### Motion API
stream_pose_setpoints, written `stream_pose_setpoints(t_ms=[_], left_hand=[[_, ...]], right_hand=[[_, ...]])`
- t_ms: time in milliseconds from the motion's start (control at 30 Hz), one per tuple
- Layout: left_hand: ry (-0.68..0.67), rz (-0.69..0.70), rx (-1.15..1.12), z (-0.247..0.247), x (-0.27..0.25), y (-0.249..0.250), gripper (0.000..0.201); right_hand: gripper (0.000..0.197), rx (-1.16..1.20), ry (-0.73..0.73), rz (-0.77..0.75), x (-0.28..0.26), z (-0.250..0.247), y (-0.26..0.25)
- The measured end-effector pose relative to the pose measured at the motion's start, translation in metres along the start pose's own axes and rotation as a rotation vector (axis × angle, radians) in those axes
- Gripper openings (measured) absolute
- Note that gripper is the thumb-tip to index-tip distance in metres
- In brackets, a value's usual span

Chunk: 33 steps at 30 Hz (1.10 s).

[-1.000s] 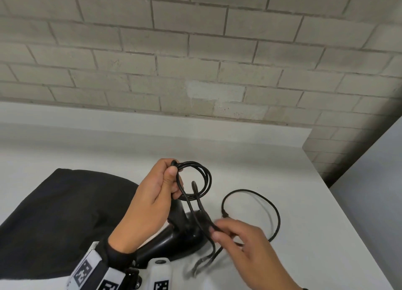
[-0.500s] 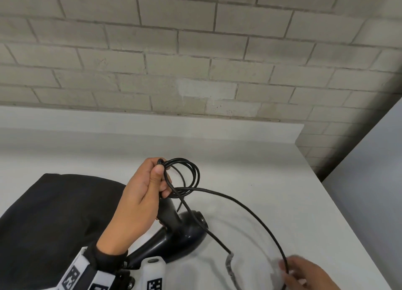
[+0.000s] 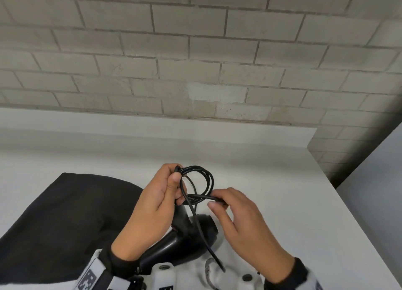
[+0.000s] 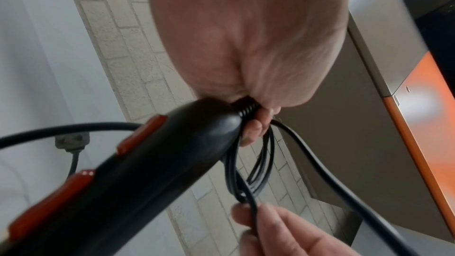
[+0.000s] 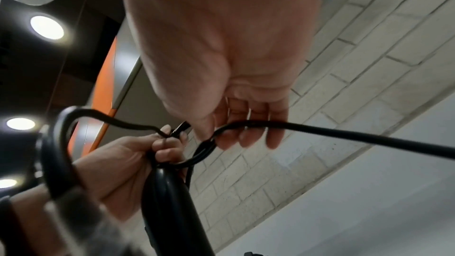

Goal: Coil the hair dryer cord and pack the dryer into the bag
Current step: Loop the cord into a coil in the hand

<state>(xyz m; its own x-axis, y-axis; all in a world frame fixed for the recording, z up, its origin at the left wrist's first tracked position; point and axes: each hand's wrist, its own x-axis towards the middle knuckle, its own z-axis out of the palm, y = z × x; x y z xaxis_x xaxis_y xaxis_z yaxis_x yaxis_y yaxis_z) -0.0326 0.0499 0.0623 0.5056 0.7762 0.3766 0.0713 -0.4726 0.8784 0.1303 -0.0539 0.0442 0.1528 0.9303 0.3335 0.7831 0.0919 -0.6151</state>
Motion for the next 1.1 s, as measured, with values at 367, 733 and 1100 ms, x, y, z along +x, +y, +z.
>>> stream_pose_setpoints(t_ms=[367,733,1100], left_hand=[[0.098,-0.051,-0.028,0.0,0.007,-0.001,0.026],[0.047,0.001,0.03,0.005,0.006,0.003,0.027],[-0.001,0.038,0.054,0.006,0.001,0.004,0.029]], right_hand=[[0.032,0.387,0.329,0.157,-0.09,-0.075,0.063],[0.062,-0.214,0.187,0.454,-0.13,-0.086,0.106],[0.055,-0.348,0.059,-0.022,0.001,-0.031,-0.015]])
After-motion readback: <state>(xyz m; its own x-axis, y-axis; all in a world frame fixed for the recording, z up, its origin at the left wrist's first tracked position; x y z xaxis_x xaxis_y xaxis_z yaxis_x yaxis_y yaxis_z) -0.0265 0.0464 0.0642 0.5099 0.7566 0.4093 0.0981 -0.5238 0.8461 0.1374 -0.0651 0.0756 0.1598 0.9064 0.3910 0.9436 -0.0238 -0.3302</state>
